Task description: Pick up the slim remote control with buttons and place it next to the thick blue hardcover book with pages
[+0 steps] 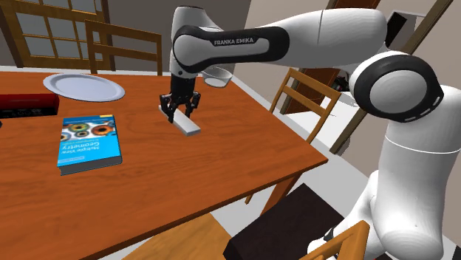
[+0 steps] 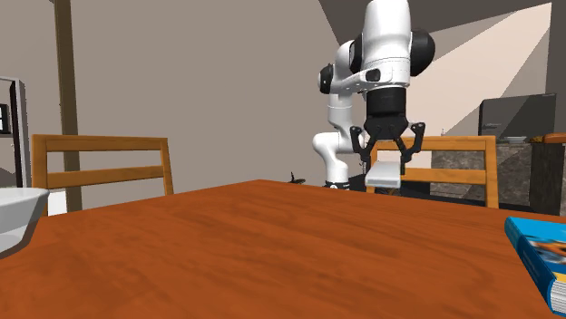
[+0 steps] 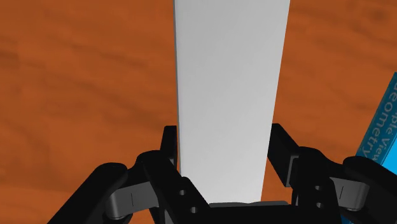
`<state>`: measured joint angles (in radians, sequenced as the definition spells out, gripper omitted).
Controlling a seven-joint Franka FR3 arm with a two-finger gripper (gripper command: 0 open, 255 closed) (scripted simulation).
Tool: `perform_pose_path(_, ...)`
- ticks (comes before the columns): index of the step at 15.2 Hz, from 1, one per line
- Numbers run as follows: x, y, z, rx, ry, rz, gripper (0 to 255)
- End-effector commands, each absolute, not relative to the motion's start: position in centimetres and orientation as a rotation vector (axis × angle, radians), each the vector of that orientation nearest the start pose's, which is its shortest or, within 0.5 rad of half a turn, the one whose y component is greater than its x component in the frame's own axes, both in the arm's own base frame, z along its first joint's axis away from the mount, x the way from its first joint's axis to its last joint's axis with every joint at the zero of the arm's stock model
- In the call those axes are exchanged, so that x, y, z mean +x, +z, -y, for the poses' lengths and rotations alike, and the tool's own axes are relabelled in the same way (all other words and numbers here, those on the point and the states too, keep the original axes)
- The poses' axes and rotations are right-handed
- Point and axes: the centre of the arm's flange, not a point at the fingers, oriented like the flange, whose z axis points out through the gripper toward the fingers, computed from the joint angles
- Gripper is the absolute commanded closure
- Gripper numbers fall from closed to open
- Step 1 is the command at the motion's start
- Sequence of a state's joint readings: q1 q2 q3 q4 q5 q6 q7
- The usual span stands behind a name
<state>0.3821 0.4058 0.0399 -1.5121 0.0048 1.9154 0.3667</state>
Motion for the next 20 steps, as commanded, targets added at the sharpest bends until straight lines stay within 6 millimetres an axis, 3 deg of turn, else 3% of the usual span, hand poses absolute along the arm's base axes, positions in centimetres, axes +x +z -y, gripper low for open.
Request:
perform_pose_path(1, 62.0, 42.1, -27.6, -3.123, 0.015, 0.078, 255)
perform_pose_path(15, 62.0, 34.4, -27.6, -3.123, 0.015, 0.078, 255)
perform_pose_path(20, 62.0, 34.4, -27.6, -3.123, 0.015, 0.078, 255)
